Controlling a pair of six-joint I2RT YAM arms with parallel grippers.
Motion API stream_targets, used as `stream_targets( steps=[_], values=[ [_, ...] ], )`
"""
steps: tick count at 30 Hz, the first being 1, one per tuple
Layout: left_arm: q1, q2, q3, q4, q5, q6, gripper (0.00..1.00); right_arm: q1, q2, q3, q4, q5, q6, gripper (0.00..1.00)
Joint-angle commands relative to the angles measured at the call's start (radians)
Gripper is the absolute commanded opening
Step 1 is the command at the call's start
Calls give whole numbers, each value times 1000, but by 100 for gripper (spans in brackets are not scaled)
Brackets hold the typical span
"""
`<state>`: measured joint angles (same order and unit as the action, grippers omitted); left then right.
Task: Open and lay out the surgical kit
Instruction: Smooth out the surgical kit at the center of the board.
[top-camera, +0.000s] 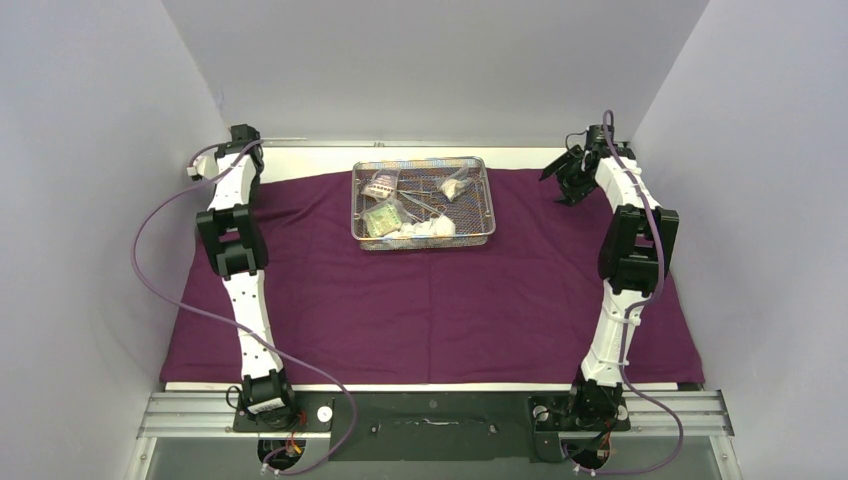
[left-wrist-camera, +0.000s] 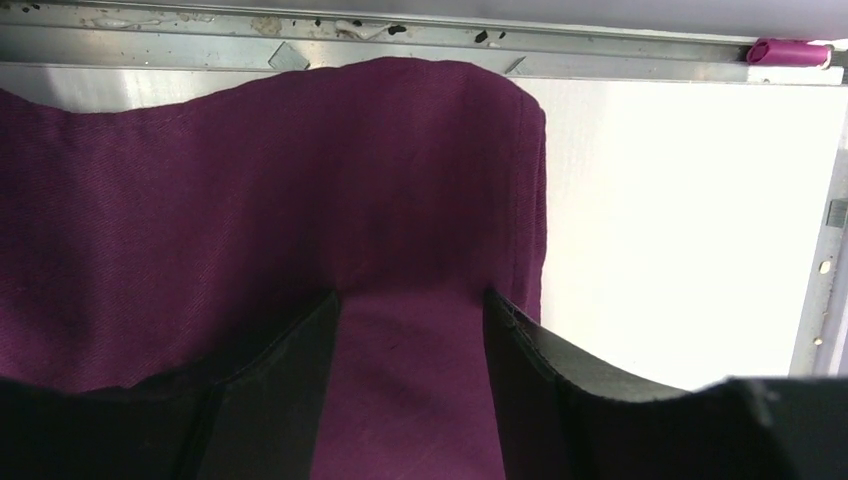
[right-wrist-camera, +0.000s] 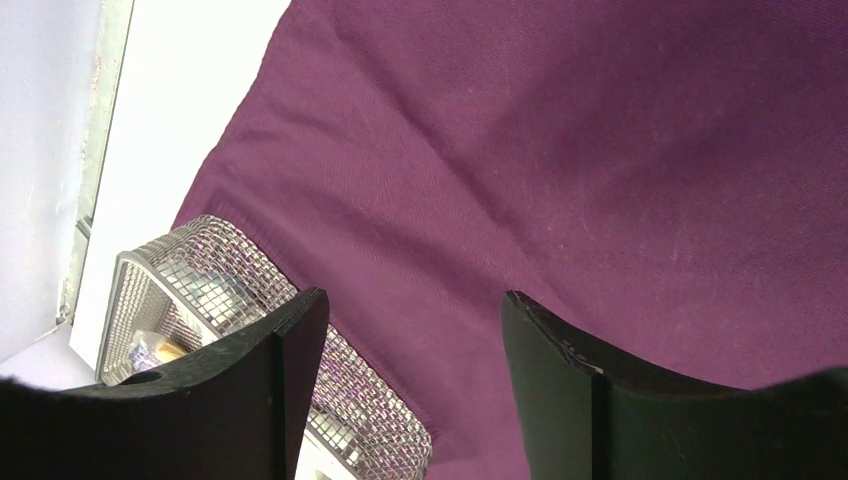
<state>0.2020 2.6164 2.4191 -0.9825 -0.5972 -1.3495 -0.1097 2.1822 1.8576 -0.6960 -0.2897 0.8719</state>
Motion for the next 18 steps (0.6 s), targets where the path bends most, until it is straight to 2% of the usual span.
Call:
stream_targets(
  steps=[1, 2, 4, 5, 6, 7, 10, 15, 18],
  values=[
    [2, -67, -84, 40, 27, 42, 52, 5, -106, -10, 28, -5, -11, 61],
    [3, -78, -109, 108, 55, 83, 52, 5, -107, -13, 29, -4, -11, 61],
    [8, -94, -191, 334, 197, 222, 48, 5, -109, -16, 28, -2, -10, 61],
    [7, -85, -182, 351, 232, 226, 48, 5, -109, -17, 30, -2, -9, 61],
    [9, -60, -137, 324, 254, 230, 46, 4, -109, -18, 31, -2, -6, 61],
    [7, -28, -75, 228, 252, 219, 45, 5, -108, -17, 31, -2, -3, 61],
    [-12, 24, 44, 61, 170, 195, 45, 5, -107, -13, 35, 0, -1, 61],
    [-44, -59, -97, 72, 76, 150, 46, 4, -102, -4, 36, 0, 7, 61],
    [-55, -75, -109, 30, 52, 136, 48, 5, -103, -5, 38, 0, 9, 61]
  ],
)
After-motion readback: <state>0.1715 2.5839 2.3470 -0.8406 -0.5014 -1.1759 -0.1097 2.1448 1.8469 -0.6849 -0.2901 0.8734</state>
